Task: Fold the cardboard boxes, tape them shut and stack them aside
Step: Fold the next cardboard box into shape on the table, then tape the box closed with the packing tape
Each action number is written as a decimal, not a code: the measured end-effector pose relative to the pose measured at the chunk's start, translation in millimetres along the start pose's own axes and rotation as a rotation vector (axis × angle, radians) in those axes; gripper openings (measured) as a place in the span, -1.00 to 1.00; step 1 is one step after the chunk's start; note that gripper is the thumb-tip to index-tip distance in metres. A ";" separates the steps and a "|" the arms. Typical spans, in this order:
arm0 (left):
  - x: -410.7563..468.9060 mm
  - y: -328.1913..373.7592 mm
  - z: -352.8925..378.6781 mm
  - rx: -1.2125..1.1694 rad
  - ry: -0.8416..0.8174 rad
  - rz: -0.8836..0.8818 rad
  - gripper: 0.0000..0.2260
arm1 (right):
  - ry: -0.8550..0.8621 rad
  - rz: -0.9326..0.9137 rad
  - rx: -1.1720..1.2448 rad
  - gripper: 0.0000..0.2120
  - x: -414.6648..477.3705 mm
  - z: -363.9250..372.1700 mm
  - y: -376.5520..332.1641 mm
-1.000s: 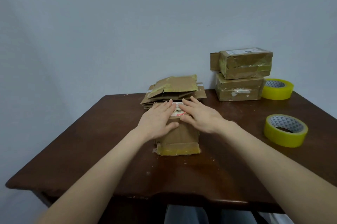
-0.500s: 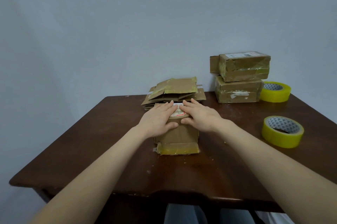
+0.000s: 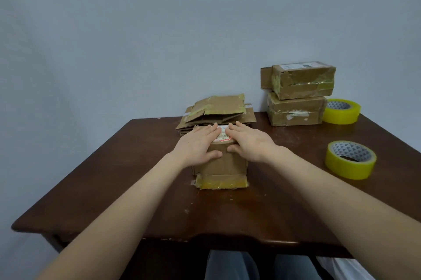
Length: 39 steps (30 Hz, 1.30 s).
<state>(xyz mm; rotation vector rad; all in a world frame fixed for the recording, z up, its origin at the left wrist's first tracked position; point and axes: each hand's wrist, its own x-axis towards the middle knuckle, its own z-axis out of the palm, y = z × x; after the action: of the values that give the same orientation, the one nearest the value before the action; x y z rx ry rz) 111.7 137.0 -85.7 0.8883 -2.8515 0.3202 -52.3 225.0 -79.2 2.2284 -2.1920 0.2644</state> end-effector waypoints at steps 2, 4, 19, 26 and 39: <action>-0.6 0.9 1.4 0.009 0.008 -0.010 -0.31 | -0.002 0.007 0.006 -0.46 -1.4 -0.8 -1.3; -2.3 2.8 1.5 0.018 0.003 -0.016 -0.29 | 0.010 0.014 0.029 -0.44 -2.7 2.4 -3.4; 22.0 57.4 -19.4 -0.021 -0.008 -0.100 -0.28 | 0.154 0.461 0.130 -0.50 -50.9 -5.5 35.5; 21.9 64.2 -18.1 -0.191 0.042 -0.181 -0.40 | 0.132 0.786 -0.066 -0.57 -101.5 -3.1 86.6; -2.2 29.1 -25.8 -0.396 -0.002 -0.153 -0.44 | 0.422 0.643 0.274 -0.67 -82.2 -38.3 65.2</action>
<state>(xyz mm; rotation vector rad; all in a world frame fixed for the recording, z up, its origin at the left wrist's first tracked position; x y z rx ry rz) 98.5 167.8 -65.9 1.0070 -2.6817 -0.2547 -122.3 309.6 -59.1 1.2880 -2.6349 0.9802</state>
